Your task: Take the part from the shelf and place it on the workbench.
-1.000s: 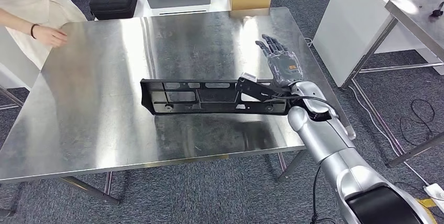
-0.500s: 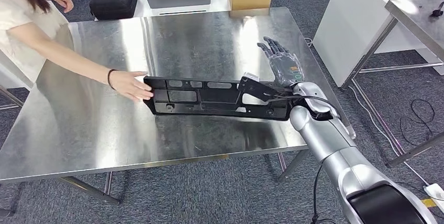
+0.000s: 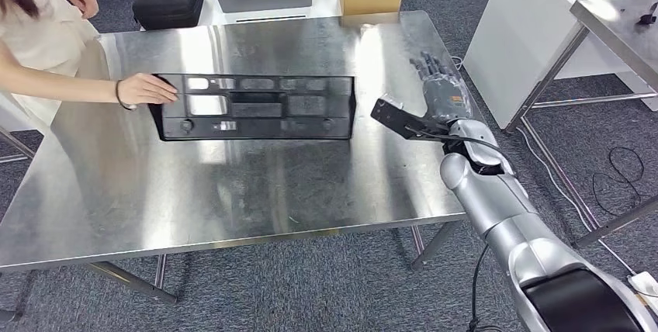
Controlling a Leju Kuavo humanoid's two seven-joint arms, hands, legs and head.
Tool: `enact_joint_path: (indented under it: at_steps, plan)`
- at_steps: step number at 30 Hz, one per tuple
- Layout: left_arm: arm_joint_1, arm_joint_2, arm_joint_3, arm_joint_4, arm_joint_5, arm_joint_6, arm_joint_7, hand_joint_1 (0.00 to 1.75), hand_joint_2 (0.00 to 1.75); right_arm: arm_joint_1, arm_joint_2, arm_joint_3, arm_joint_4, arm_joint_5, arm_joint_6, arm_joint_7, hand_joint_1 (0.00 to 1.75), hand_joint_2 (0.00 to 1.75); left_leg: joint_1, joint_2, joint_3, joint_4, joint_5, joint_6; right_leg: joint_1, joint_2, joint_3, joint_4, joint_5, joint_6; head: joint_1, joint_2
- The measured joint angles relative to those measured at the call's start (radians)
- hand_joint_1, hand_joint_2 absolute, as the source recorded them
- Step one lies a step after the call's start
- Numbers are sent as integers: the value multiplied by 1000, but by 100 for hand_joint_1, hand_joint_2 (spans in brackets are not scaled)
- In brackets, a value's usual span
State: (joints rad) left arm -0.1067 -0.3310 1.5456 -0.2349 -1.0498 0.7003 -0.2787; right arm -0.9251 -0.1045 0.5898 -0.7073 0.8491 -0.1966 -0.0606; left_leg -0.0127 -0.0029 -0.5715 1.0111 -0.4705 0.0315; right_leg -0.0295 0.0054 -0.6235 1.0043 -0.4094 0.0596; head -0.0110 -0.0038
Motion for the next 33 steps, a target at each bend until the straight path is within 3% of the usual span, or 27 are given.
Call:
enact_joint_path:
  at_steps: [12, 27, 30, 33]
  plan:
    - [1, 3, 0, 7, 12, 0, -14, 0, 175, -52, -5, -45, 142, 19, -28, 8, 0, 175, 0, 0, 0, 0, 0, 0, 0, 0, 0, 0, 0, 0, 0, 0]
    - [1, 3, 0, 13, 26, 0, -27, 0, 175, -51, -55, -73, 164, 80, -76, 39, 0, 175, 0, 0, 1, 0, -1, 1, 0, 0, 0, 0, 0, 0, 0, 0]
    - [1, 3, 0, 13, 33, -1, -27, 0, 175, -50, -82, -82, 166, 104, -115, 69, 0, 175, 0, -2, 1, 0, -1, 1, 0, -2, 0, 0, 0, 0, 0, 0]
    - [1, 3, 1, 15, 46, -2, -25, 0, 175, -49, -147, -111, 170, 109, -161, 75, 0, 175, -1, -5, 0, 1, 0, 2, 0, -6, 2, -1, 0, 0, 0, 0]
